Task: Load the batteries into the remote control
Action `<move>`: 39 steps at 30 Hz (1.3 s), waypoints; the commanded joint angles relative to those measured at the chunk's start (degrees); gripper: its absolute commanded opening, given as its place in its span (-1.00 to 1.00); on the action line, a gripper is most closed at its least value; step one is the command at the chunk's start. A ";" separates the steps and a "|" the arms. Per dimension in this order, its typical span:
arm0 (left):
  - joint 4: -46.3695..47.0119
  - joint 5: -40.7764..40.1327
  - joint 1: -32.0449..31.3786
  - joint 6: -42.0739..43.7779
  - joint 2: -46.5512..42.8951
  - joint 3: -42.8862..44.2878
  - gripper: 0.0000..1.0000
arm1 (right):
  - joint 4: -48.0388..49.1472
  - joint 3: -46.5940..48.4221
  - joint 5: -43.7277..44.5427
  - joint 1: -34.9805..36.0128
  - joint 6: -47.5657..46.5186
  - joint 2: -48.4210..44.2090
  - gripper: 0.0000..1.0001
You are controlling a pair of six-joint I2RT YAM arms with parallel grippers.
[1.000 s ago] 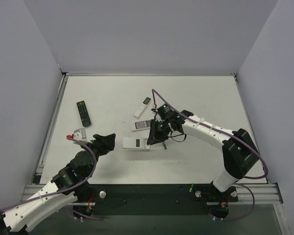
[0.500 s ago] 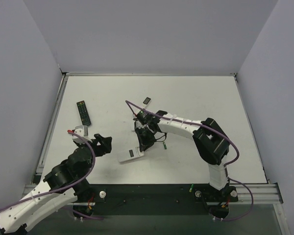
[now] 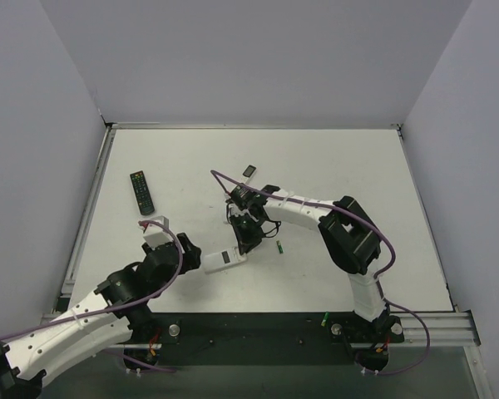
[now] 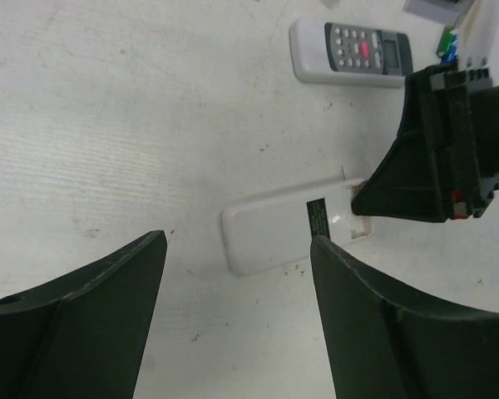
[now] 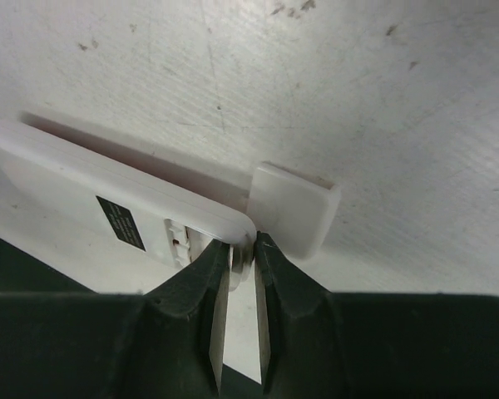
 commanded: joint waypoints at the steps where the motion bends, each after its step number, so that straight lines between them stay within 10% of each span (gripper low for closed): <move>1: 1.17 3.96 0.05 -4.47 2.23 -1.46 0.61 | -4.06 1.45 6.32 -0.90 -3.46 1.02 -0.69; 7: 4.70 5.72 0.22 -6.32 3.37 -4.62 0.61 | -4.06 2.06 6.93 0.42 -6.27 0.05 -0.41; 23: 11.02 7.48 0.66 -5.79 9.61 -6.65 0.54 | -3.98 -2.50 14.50 -0.28 -8.21 -15.24 -0.43; 39: 15.60 7.92 0.93 -6.23 13.48 -8.32 0.41 | 3.32 -3.74 7.29 1.82 -3.46 -5.05 -0.68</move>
